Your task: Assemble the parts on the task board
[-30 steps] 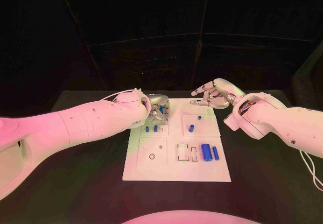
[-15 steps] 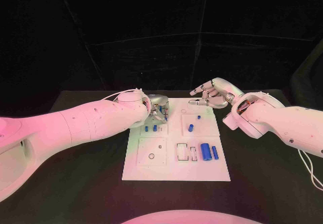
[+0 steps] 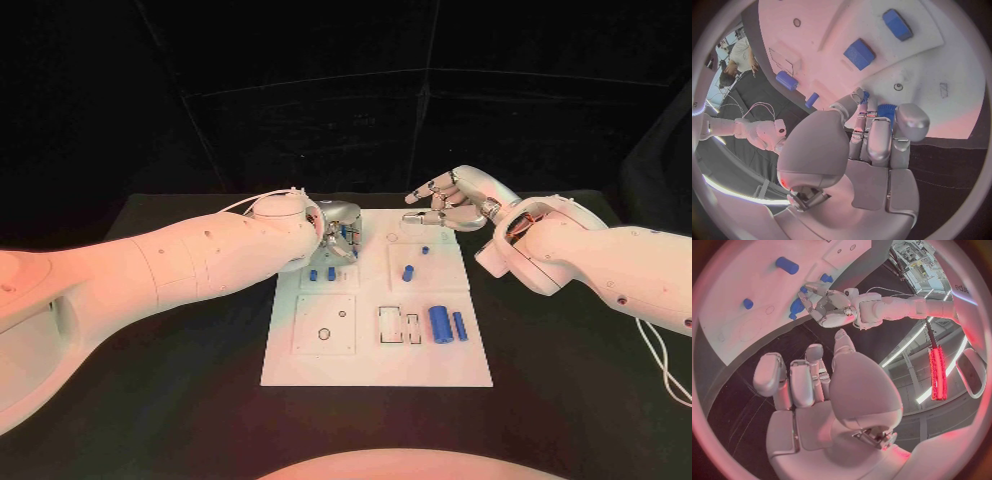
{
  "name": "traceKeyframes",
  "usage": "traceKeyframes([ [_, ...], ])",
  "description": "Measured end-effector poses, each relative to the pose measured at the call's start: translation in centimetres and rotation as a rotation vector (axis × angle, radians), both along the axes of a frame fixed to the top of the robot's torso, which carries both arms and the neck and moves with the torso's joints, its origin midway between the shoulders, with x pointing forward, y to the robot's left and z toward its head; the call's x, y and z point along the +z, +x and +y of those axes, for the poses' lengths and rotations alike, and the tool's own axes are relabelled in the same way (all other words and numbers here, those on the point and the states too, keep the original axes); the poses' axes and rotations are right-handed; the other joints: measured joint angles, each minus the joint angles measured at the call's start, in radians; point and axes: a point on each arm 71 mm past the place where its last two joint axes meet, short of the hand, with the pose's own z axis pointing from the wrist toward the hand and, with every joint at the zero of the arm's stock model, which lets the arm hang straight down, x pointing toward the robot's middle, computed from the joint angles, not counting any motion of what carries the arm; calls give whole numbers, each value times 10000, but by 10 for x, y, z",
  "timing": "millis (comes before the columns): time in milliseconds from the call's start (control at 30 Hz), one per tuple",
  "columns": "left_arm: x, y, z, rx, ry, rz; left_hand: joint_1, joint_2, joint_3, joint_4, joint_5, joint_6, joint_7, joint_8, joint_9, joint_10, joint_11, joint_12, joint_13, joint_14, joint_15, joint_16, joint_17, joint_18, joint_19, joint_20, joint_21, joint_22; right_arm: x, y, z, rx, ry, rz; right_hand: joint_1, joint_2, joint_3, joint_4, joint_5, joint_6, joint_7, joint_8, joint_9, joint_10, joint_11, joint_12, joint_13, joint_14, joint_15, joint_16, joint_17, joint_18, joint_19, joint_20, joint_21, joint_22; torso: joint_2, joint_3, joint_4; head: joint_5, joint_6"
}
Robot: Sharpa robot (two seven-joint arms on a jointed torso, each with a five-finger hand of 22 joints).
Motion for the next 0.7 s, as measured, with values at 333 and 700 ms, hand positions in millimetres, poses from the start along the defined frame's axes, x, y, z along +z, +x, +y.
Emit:
traceKeyframes([
  [333,-2,-6,9,8,-262,-152,1,-1,292,-90,0,120,17,-109,-65,152,21,-271,-73,37,-37,39,-79,0,34,-34,170,173,0,0,-1,-13,-5,-3,0,0,0,0,0,0,0,0,0,0,0,0,-1,0,0,0,-1,0,0,0,0,0,-16,2,14,-7,40],
  [700,21,-11,22,72,-1268,-599,1,-1,429,-144,-1,160,57,-194,-90,225,22,-348,-70,37,-36,39,-134,1,34,-34,222,230,0,1,-3,-73,-27,-7,0,0,0,0,0,0,0,0,0,0,0,0,-2,0,0,0,-1,0,0,0,0,1,-25,-1,26,22,99],
])
